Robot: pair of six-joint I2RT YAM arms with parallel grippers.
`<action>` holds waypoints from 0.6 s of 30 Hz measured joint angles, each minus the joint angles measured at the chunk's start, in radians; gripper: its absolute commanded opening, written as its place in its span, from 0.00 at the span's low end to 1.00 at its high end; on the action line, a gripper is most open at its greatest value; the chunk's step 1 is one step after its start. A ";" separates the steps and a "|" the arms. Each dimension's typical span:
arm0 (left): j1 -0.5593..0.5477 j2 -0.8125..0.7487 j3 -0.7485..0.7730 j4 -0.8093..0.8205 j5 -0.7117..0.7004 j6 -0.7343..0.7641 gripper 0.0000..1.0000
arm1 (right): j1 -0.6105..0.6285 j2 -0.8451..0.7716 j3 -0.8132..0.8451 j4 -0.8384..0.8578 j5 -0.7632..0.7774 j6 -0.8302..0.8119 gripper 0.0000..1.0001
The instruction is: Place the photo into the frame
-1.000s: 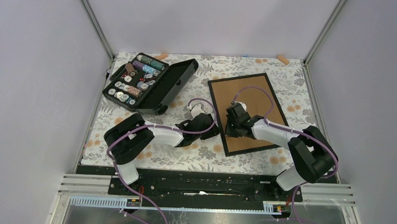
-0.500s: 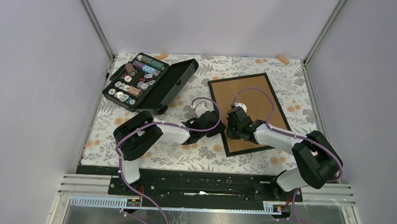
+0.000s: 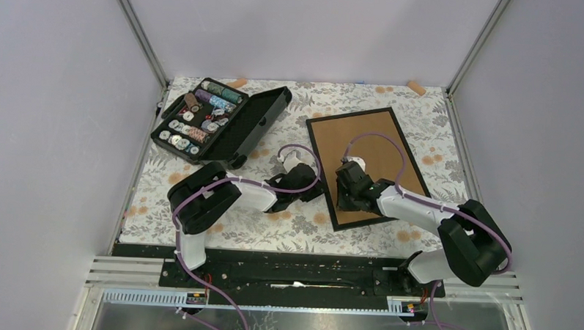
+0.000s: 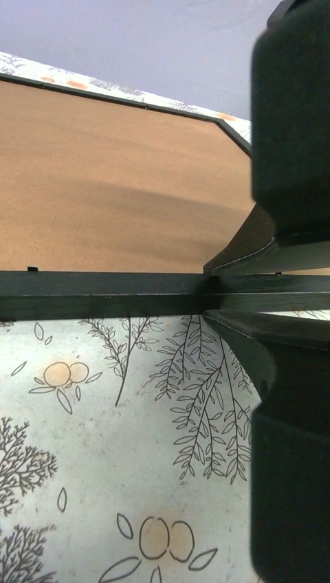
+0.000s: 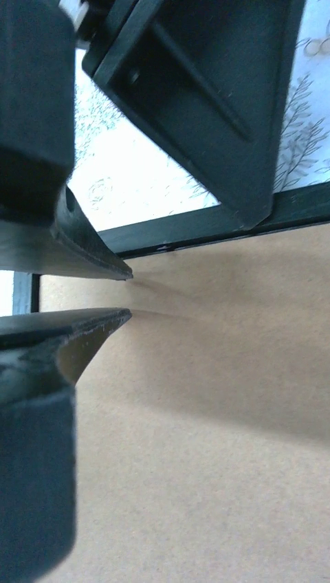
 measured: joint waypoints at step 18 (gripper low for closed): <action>0.023 0.024 -0.066 0.154 0.052 -0.031 0.27 | 0.001 0.151 0.239 -0.214 -0.003 -0.018 0.31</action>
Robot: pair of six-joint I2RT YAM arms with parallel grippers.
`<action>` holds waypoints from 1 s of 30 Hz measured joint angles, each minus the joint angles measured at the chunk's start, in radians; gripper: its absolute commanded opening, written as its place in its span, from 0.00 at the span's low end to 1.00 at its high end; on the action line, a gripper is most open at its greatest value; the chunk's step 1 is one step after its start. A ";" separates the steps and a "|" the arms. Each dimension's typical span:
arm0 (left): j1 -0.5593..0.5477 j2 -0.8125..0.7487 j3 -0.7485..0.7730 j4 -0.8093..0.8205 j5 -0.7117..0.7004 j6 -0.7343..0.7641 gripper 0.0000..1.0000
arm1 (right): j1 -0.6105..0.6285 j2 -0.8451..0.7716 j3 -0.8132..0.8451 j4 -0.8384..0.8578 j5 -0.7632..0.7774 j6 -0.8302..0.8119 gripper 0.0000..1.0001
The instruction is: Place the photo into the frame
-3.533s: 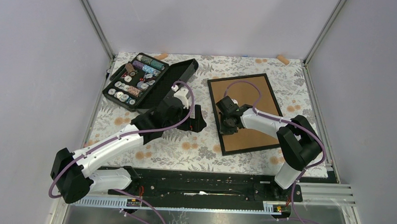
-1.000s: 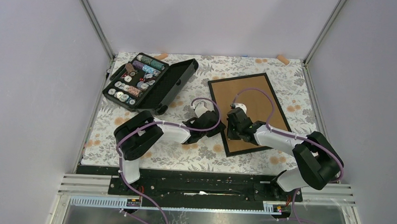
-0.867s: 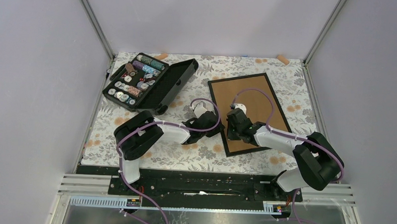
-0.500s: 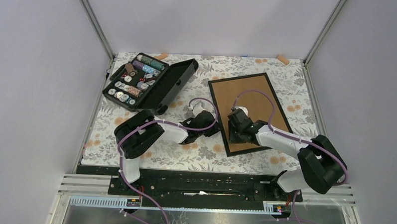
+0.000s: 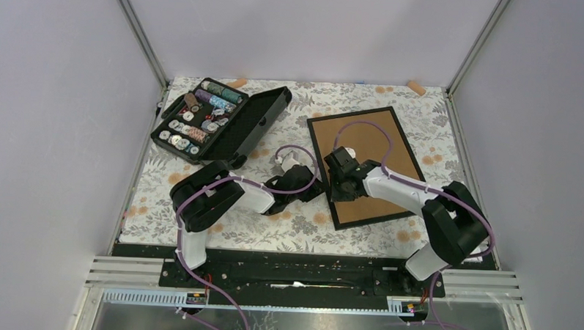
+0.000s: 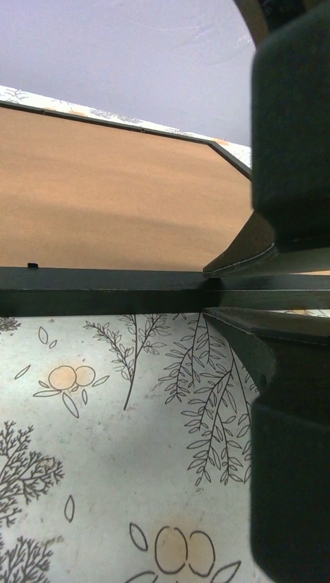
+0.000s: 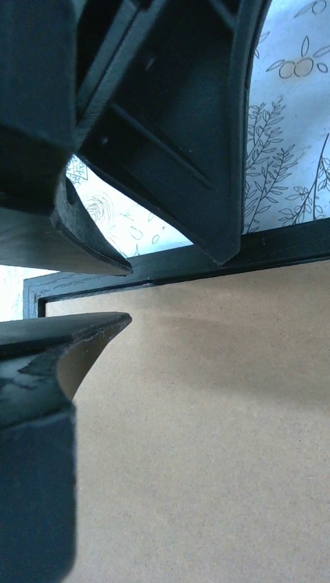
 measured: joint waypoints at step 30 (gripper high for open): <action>0.023 0.013 -0.033 0.080 0.053 -0.016 0.25 | 0.002 0.089 0.070 -0.063 0.040 0.000 0.31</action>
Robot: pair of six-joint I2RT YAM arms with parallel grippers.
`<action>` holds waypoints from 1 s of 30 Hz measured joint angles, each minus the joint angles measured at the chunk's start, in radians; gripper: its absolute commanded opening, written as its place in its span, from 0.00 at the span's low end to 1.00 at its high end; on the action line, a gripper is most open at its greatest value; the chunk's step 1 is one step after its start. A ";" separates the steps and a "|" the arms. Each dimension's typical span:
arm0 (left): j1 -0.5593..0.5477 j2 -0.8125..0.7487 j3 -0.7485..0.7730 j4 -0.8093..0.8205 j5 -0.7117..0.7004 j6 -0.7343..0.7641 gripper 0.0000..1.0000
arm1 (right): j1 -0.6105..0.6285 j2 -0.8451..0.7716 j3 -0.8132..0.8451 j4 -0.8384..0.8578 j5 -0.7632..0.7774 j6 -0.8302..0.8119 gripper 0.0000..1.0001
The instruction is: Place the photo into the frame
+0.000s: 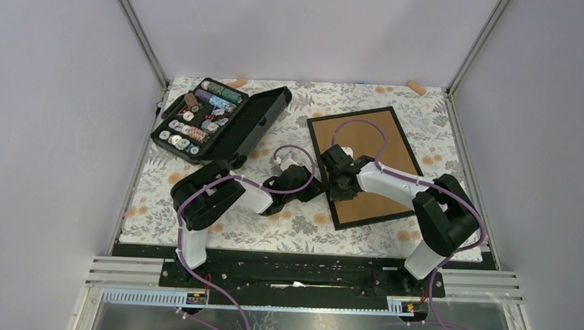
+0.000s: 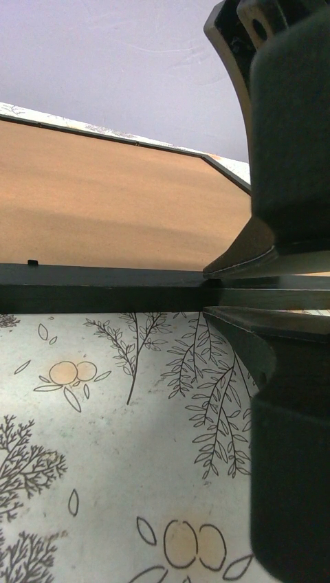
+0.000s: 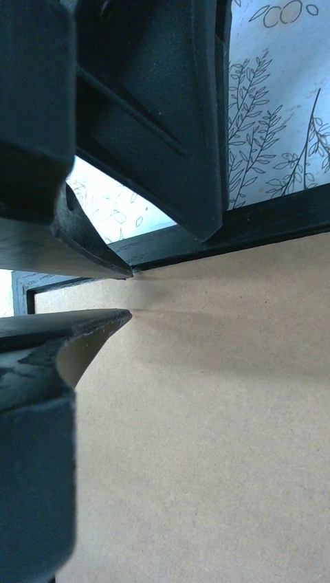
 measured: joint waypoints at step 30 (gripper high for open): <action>0.009 0.003 0.000 0.003 0.022 -0.007 0.26 | 0.023 0.037 0.010 0.029 0.064 0.001 0.37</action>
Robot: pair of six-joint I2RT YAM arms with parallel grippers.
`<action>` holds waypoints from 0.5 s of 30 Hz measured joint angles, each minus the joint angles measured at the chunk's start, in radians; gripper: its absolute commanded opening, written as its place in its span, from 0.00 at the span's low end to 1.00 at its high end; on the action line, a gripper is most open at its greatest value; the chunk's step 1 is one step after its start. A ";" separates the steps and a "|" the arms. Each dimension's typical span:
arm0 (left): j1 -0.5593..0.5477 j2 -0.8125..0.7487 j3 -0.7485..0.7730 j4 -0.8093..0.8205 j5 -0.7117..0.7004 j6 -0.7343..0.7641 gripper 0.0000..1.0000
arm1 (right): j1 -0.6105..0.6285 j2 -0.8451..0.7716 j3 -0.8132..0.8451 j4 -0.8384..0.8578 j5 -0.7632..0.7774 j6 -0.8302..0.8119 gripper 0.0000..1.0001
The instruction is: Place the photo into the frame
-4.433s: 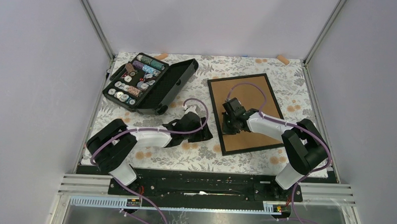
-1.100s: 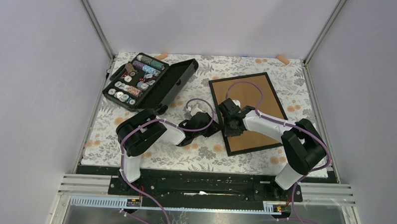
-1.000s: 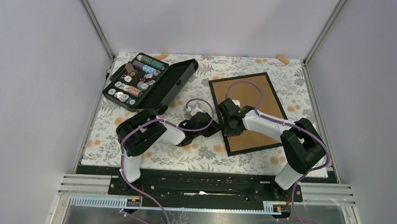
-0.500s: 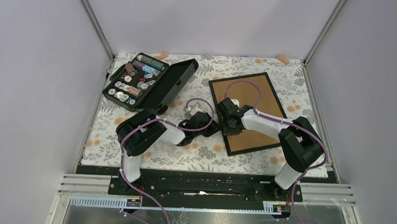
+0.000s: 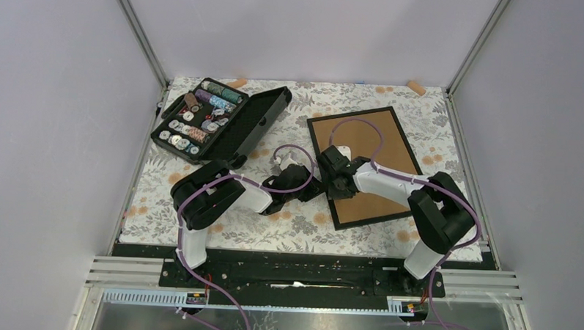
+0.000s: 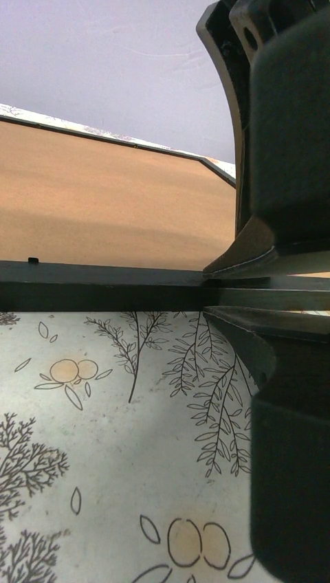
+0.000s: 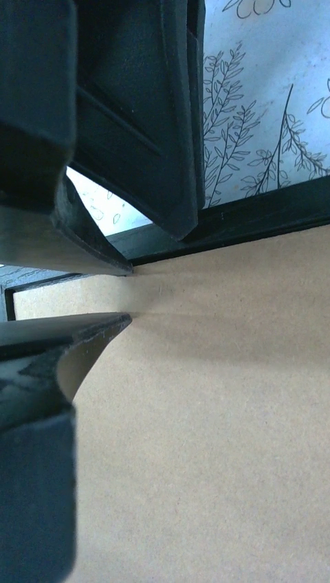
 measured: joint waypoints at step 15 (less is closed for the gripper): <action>0.002 0.000 0.000 0.001 0.004 0.000 0.26 | -0.002 -0.064 -0.006 -0.033 -0.023 0.013 0.37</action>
